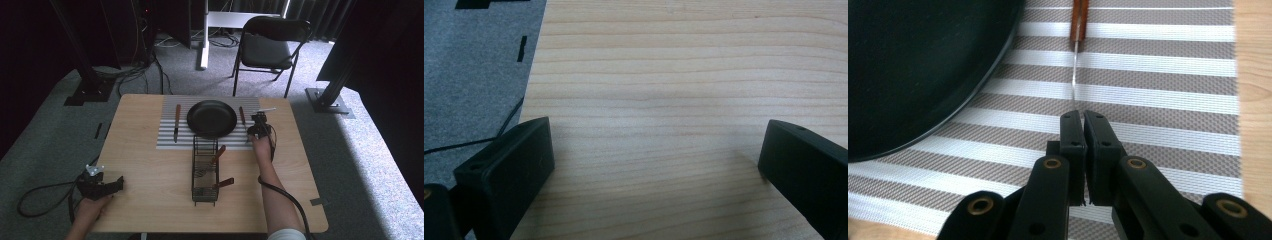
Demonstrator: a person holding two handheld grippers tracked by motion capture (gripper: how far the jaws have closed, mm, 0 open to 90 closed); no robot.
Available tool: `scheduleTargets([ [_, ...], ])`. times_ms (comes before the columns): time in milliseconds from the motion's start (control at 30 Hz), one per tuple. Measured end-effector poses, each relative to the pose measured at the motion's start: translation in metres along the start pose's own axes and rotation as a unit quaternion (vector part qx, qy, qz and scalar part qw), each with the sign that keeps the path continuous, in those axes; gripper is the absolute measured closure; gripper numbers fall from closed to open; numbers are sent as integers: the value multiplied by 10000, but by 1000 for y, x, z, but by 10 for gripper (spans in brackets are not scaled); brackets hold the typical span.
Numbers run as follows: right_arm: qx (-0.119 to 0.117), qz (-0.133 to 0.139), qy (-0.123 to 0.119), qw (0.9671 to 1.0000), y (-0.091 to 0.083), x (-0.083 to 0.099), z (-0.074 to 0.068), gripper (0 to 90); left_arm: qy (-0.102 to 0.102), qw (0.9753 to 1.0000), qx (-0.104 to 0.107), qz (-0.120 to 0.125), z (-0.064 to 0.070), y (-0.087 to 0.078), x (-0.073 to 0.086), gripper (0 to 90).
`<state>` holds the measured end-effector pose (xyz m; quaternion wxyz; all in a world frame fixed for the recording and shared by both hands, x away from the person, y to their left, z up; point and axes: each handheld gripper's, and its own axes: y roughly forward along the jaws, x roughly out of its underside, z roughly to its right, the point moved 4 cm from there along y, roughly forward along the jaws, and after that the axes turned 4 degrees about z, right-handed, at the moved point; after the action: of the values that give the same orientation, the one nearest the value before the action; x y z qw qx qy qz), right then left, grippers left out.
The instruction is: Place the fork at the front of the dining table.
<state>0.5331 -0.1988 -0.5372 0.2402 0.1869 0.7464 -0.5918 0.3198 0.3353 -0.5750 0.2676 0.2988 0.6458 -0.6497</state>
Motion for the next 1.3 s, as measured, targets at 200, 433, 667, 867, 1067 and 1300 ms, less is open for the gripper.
scheduleTargets([
  [200,-118,-8,187,9998,-3,6,9,722,2,10000,0,0,0,0,0,12],
  [433,-104,30,332,9994,-7,10,20,676,1,10000,0,0,0,0,0,12],
  [667,-504,14,375,9980,-14,19,16,535,1,10000,0,0,0,0,0,12],
  [867,-764,159,444,9960,-25,32,22,249,2,10000,-1,0,0,0,0,12],
  [1067,-850,486,336,9946,-35,48,27,142,2,10000,-1,1,0,0,0,12],
  [1300,-831,734,102,9938,-39,65,27,133,1,10000,-1,0,0,0,0,12],
])
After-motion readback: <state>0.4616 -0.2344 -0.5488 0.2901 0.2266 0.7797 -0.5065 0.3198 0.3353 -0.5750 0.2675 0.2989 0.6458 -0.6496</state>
